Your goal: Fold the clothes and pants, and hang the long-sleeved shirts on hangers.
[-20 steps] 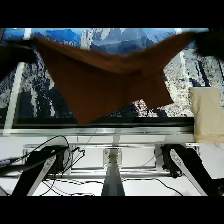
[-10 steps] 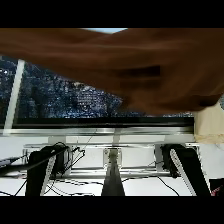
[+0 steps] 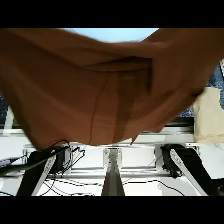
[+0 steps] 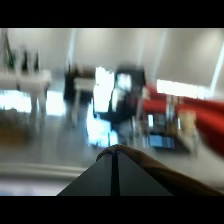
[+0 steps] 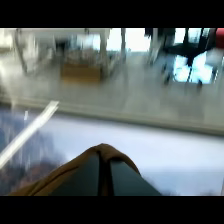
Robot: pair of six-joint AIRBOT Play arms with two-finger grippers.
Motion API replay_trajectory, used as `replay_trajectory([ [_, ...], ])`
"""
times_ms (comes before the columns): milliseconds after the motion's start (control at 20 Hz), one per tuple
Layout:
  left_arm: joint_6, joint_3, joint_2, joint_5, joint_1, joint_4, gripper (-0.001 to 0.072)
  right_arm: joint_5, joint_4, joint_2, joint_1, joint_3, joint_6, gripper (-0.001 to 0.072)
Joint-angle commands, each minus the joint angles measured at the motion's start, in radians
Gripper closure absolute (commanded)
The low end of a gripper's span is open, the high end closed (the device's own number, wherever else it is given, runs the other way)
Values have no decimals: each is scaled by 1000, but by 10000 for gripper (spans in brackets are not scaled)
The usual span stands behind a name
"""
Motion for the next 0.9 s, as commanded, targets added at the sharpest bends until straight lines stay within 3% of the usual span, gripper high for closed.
replay_trajectory([
  [0, -14, 1, -330, -185, 0, 69, 696, 224, -7, -245, 0, 1, 5, 695],
  [200, 22, 1, -668, -84, -1, 53, 694, 202, -3, -565, 0, 1, 5, 694],
  [400, 22, 1, -789, 50, -1, -54, 694, 72, -5, -789, 0, 2, 5, 694],
  [600, 23, 1, -793, -94, 3, 10, 694, 91, -105, -836, -1, 2, 5, 694],
  [850, 22, 1, -794, -386, 47, 242, 694, 396, -301, -835, -1, 2, -2, 695],
])
